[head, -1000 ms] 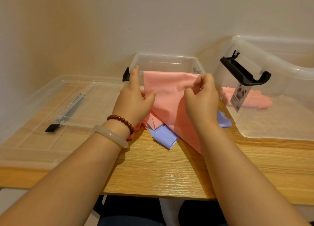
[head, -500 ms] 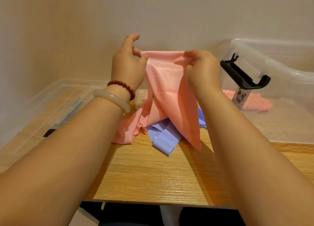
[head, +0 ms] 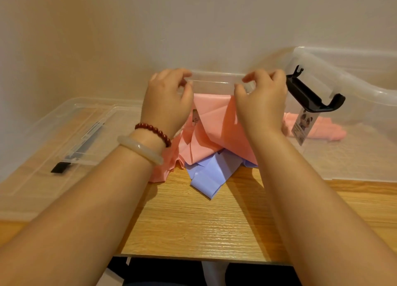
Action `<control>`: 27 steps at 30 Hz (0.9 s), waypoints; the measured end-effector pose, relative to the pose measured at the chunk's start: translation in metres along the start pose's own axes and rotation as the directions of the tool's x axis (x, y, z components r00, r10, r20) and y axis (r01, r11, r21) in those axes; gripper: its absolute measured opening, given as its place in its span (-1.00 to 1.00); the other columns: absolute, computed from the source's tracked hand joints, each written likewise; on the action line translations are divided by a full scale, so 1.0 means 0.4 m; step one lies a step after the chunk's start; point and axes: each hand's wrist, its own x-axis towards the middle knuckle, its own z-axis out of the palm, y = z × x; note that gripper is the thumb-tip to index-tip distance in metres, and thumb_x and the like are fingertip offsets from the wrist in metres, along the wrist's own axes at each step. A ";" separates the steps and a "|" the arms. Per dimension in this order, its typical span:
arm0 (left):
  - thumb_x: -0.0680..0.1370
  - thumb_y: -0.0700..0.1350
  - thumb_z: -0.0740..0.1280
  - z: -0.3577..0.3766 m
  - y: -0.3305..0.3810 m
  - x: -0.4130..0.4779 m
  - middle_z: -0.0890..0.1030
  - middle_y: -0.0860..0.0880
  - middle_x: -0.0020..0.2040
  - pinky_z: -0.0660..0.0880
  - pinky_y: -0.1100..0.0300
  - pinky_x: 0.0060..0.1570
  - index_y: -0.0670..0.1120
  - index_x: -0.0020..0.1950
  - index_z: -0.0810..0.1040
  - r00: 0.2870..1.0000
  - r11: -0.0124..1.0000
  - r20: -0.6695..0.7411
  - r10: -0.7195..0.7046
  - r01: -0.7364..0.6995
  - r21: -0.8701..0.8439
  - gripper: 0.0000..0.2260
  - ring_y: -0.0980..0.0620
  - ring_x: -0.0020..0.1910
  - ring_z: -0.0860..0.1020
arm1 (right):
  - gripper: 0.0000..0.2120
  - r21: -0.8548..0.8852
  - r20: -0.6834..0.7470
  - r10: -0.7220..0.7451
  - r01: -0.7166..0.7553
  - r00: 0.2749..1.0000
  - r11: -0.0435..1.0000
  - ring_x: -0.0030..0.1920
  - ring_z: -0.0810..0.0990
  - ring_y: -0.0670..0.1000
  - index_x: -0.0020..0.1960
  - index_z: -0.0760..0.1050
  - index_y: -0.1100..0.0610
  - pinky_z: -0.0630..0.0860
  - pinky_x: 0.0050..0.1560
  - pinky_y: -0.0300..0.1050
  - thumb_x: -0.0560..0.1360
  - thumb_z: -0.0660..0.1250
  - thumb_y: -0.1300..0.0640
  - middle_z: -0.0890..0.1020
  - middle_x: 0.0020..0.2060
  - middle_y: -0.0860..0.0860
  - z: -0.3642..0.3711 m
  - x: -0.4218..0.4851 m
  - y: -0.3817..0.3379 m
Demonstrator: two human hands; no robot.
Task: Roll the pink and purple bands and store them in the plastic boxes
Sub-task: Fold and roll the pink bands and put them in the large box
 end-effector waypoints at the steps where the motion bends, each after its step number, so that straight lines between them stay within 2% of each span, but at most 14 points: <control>1: 0.56 -0.13 0.28 0.000 0.003 -0.021 0.54 0.04 -0.15 0.37 0.30 -0.07 -0.12 0.09 0.60 1.000 0.999 -0.006 -0.030 0.029 -0.034 -0.83 0.07 -0.13 0.48 | -0.82 0.030 -0.038 0.030 -0.029 0.999 0.999 0.15 0.44 0.16 0.04 0.52 0.15 0.39 0.18 0.05 0.52 0.34 0.06 0.44 0.12 0.11 -0.005 -0.018 0.005; 3: 0.55 -0.05 0.34 0.001 0.019 -0.059 0.53 0.09 -0.23 0.44 0.24 -0.14 -0.09 0.02 0.56 0.973 0.971 0.093 -0.210 0.219 -0.096 -0.87 0.10 -0.21 0.49 | -0.82 0.086 -0.059 0.112 -0.107 0.992 0.991 0.12 0.46 0.18 -0.01 0.40 0.11 0.39 0.13 0.05 0.53 0.34 0.03 0.45 0.09 0.11 -0.013 -0.050 0.018; 5: 0.50 0.06 0.41 0.012 0.026 -0.086 0.53 0.13 -0.20 0.48 0.20 -0.13 -0.05 0.03 0.50 0.900 0.910 0.235 -0.367 0.399 -0.107 -0.76 0.12 -0.18 0.52 | -0.79 0.096 -0.011 0.212 -0.210 0.977 0.973 0.13 0.46 0.18 0.03 0.37 0.11 0.39 0.10 0.03 0.53 0.33 0.02 0.46 0.12 0.11 -0.016 -0.079 0.033; 7: 0.47 0.11 0.44 0.024 0.028 -0.105 0.58 0.10 -0.15 0.52 0.15 -0.10 -0.03 0.13 0.47 0.826 0.850 0.360 -0.434 0.507 -0.138 -0.65 0.11 -0.12 0.56 | -0.73 0.082 0.052 0.295 -0.298 0.954 0.951 0.13 0.46 0.18 0.11 0.38 0.15 0.41 0.09 0.05 0.52 0.32 0.03 0.47 0.14 0.12 -0.015 -0.101 0.046; 9: 0.48 0.04 0.45 0.031 0.025 -0.113 0.64 0.07 -0.16 0.55 0.07 -0.06 -0.01 0.11 0.52 0.783 0.781 0.436 -0.443 0.576 -0.240 -0.72 0.08 -0.12 0.60 | -0.67 0.113 0.101 0.343 -0.353 0.934 0.929 0.10 0.47 0.16 0.19 0.37 0.17 0.43 0.04 0.02 0.51 0.32 0.04 0.49 0.13 0.11 -0.016 -0.112 0.049; 11: 0.51 -0.06 0.43 0.026 0.026 -0.115 0.63 0.06 -0.22 0.55 0.06 -0.06 0.01 -0.07 0.61 0.791 0.740 0.433 -0.432 0.586 -0.332 -0.95 0.09 -0.19 0.58 | -0.63 0.165 0.156 0.380 -0.404 0.912 0.900 -0.01 0.46 0.09 0.24 0.36 0.16 0.40 -0.07 -0.06 0.51 0.33 0.04 0.51 0.02 0.04 -0.024 -0.111 0.047; 12: 0.52 -0.09 0.41 0.019 0.029 -0.113 0.63 0.05 -0.21 0.56 0.06 -0.03 0.00 -0.11 0.63 0.804 0.734 0.414 -0.427 0.575 -0.361 -0.98 0.08 -0.17 0.58 | -0.65 0.174 0.189 0.378 -0.410 0.906 0.895 -0.05 0.45 0.06 0.22 0.39 0.16 0.37 -0.13 -0.10 0.51 0.33 0.02 0.51 -0.06 0.00 -0.028 -0.108 0.048; 14: 0.55 -0.11 0.37 0.006 0.032 -0.106 0.65 0.02 -0.15 0.58 0.00 0.05 -0.01 -0.11 0.61 0.832 0.718 0.365 -0.417 0.548 -0.429 -0.94 0.01 -0.09 0.61 | -0.76 0.179 0.219 0.316 -0.356 0.923 0.917 -0.16 0.43 0.04 -0.01 0.50 0.17 0.31 -0.27 -0.09 0.51 0.34 -0.01 0.50 -0.25 -0.02 -0.032 -0.106 0.054; 16: 0.58 -0.09 0.32 -0.006 0.031 -0.093 0.64 -0.02 -0.15 0.59 -0.10 0.03 0.02 -0.11 0.56 0.847 0.686 0.323 -0.422 0.531 -0.497 -0.92 -0.10 -0.08 0.62 | -0.70 0.238 0.198 0.214 -0.258 0.957 0.936 -0.27 0.37 0.01 -0.27 0.47 0.19 0.25 -0.33 -0.09 0.48 0.36 -0.01 0.44 -0.37 0.03 -0.039 -0.108 0.057; 18: 0.59 -0.06 0.28 -0.014 0.023 -0.076 0.60 0.02 -0.26 0.59 -0.06 -0.07 0.04 -0.11 0.52 0.859 0.690 0.259 -0.441 0.509 -0.515 -0.91 -0.13 -0.22 0.59 | -0.72 0.355 0.196 0.179 -0.240 0.964 0.903 -0.31 0.37 -0.06 -0.32 0.43 0.10 0.28 -0.34 -0.14 0.49 0.37 -0.01 0.44 -0.37 -0.03 -0.044 -0.111 0.047; 20: 0.61 -0.05 0.26 -0.022 0.024 -0.061 0.55 0.10 -0.33 0.49 0.07 -0.21 0.06 -0.09 0.51 0.874 0.699 0.195 -0.445 0.475 -0.534 -0.91 0.04 -0.33 0.50 | -0.76 0.477 0.238 0.206 -0.298 0.949 0.827 -0.33 0.38 -0.12 -0.26 0.41 0.03 0.32 -0.31 -0.18 0.54 0.33 0.01 0.46 -0.37 -0.13 -0.050 -0.109 0.033; 23: 0.61 -0.06 0.25 -0.039 0.033 -0.051 0.61 0.04 -0.14 0.45 0.17 -0.27 0.07 0.06 0.53 0.864 0.628 0.271 -0.425 0.497 -0.599 -0.91 0.12 -0.27 0.55 | -0.96 0.617 0.356 0.168 -0.366 0.919 0.697 -0.31 0.52 -0.15 -0.07 0.47 -0.02 0.43 -0.23 -0.16 0.54 0.32 0.10 0.56 -0.37 -0.19 -0.058 -0.104 0.021; 25: 0.53 -0.12 0.29 -0.049 0.029 -0.057 0.61 0.00 -0.10 0.47 0.19 -0.25 0.11 0.25 0.48 0.856 0.584 0.366 -0.366 0.517 -0.625 -0.70 0.08 -0.21 0.56 | -0.72 0.622 0.396 0.115 -0.359 0.911 0.696 -0.28 0.54 -0.08 0.12 0.47 -0.10 0.44 -0.22 -0.14 0.44 0.33 0.15 0.56 -0.36 -0.15 -0.063 -0.102 0.020; 27: 0.44 -0.21 0.27 -0.054 0.025 -0.063 0.57 0.00 -0.24 0.45 0.19 -0.28 0.12 0.40 0.37 0.857 0.598 0.406 -0.317 0.514 -0.616 -0.46 0.05 -0.26 0.50 | -0.54 0.606 0.366 0.086 -0.307 0.927 0.734 -0.29 0.48 -0.04 0.19 0.43 -0.21 0.40 -0.22 -0.09 0.42 0.27 0.23 0.50 -0.39 -0.12 -0.063 -0.097 0.025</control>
